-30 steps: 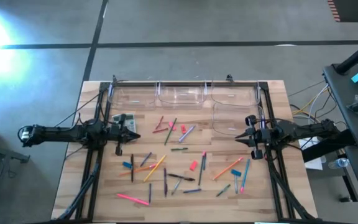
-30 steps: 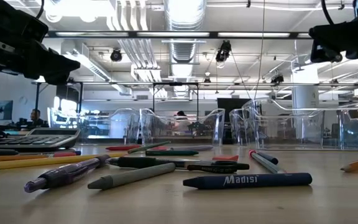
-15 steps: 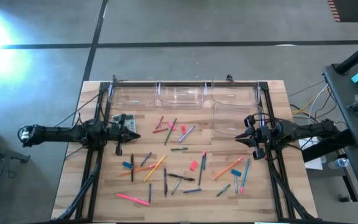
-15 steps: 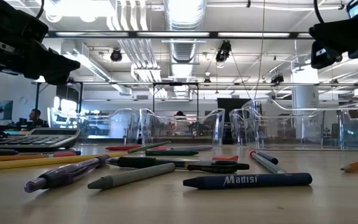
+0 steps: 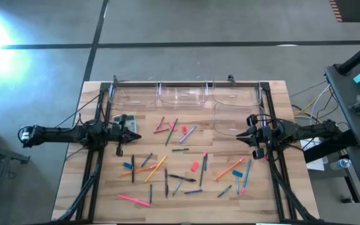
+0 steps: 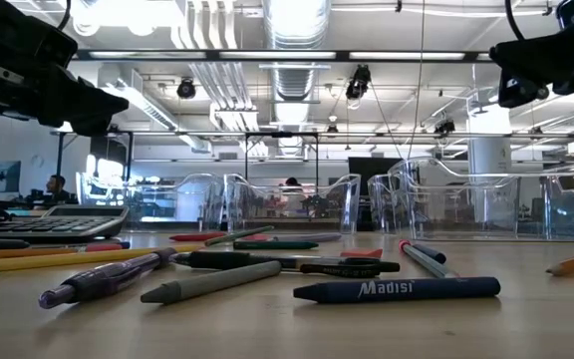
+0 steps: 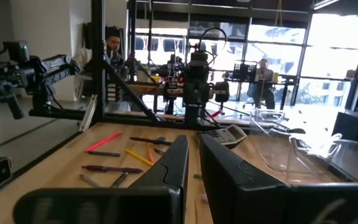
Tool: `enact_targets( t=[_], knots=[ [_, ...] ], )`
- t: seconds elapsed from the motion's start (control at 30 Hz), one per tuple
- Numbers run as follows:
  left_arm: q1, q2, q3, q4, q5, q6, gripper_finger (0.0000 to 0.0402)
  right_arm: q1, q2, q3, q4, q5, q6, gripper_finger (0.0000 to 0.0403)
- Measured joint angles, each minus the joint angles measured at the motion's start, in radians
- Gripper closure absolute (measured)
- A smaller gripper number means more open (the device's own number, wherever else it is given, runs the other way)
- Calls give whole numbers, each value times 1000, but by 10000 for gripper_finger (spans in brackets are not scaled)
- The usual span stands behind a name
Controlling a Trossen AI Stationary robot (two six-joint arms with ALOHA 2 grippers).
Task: Sort crayons/erasers/pens/pencils in bins
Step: Put the green pencil into the top left transparent bin
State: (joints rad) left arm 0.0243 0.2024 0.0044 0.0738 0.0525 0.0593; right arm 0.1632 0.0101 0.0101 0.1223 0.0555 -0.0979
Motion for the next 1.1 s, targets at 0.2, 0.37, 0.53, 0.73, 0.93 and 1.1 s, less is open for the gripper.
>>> enact_targets(
  t=[0.2, 0.37, 0.53, 0.73, 0.93, 1.1],
  knots=[
    [0, 0, 0, 0, 0, 0, 402, 0, 0, 0, 34, 0, 5, 371],
    [0, 0, 0, 0, 0, 0, 402, 0, 0, 0, 33, 0, 19, 371],
    [0, 0, 0, 0, 0, 0, 402, 0, 0, 0, 33, 0, 19, 371],
    [0, 0, 0, 0, 0, 0, 402, 0, 0, 0, 33, -1, 19, 371],
    [0, 0, 0, 0, 0, 0, 402, 0, 0, 0, 33, -1, 19, 371],
    [0, 0, 0, 0, 0, 0, 402, 0, 0, 0, 33, -1, 19, 371]
  ],
)
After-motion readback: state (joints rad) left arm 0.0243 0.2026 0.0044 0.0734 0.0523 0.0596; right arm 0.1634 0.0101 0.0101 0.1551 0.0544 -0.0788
